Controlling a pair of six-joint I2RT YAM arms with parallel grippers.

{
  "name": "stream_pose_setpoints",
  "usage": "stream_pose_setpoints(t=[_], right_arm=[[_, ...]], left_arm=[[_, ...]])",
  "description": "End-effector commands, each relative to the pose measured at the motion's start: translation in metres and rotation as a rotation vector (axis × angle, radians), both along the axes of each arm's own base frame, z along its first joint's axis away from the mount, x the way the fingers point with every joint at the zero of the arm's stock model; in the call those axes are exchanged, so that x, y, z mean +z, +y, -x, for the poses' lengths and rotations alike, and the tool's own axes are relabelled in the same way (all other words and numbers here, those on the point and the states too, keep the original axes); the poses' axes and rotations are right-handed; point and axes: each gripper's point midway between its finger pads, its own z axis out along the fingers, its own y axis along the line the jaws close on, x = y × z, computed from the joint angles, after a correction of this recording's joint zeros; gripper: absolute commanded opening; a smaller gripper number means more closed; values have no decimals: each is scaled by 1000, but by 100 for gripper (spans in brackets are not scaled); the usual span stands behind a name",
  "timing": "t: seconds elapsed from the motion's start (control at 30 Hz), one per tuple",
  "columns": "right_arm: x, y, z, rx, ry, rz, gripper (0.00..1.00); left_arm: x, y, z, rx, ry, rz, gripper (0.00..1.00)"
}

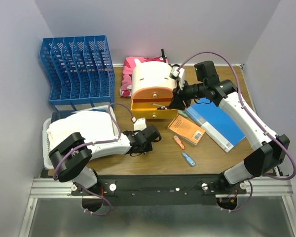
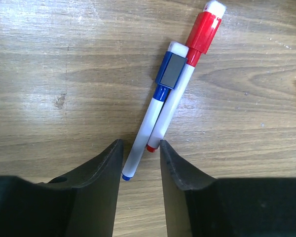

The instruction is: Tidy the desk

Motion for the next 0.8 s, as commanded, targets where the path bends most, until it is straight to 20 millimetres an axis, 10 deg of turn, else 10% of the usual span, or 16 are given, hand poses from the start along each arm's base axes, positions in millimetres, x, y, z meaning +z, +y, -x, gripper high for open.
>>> stream_pose_setpoints(t=[0.0, 0.77], right_arm=[[7, -2, 4, 3, -10, -30, 50], [7, -3, 1, 2, -3, -33, 50]], left_arm=[[7, 2, 0, -57, -30, -15, 43], [-12, 14, 13, -235, 33, -111, 33]])
